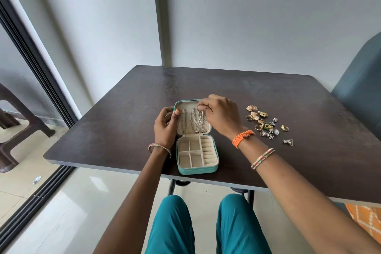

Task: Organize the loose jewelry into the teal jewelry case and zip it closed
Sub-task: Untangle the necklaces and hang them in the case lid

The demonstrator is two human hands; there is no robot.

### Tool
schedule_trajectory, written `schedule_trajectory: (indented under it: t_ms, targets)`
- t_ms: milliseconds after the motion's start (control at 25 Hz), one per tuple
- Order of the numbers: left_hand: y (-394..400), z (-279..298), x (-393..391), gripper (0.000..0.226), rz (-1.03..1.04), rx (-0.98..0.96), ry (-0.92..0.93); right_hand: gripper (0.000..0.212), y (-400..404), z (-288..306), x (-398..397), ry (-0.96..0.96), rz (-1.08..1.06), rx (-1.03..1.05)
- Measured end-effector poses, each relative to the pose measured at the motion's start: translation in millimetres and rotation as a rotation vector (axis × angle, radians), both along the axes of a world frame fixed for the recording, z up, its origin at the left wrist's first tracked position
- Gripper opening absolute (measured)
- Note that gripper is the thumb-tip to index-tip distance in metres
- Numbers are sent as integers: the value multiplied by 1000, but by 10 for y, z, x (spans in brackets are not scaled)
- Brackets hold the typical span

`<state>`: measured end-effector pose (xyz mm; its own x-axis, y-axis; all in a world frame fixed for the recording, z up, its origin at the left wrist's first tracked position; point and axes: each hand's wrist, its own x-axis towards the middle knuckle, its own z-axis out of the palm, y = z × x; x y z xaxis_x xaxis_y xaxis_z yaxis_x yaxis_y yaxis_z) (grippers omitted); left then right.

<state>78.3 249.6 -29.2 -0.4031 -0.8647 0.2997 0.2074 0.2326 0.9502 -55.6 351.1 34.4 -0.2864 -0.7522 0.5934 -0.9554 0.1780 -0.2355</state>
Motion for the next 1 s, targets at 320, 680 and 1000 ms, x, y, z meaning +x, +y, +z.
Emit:
schedule_trajectory:
  t_ms: [320,680,1000]
  targets:
    - [-31,-26,10,30,21,-29,-20,9,37,-88,92,61,-122,-161]
    - [1,-25,36,17,40,-42,15,26,38,89,167,-133,-179,-105]
    - [13,-25,42,16,27,-24,53,13,-15,207,153,-59,-129,-23]
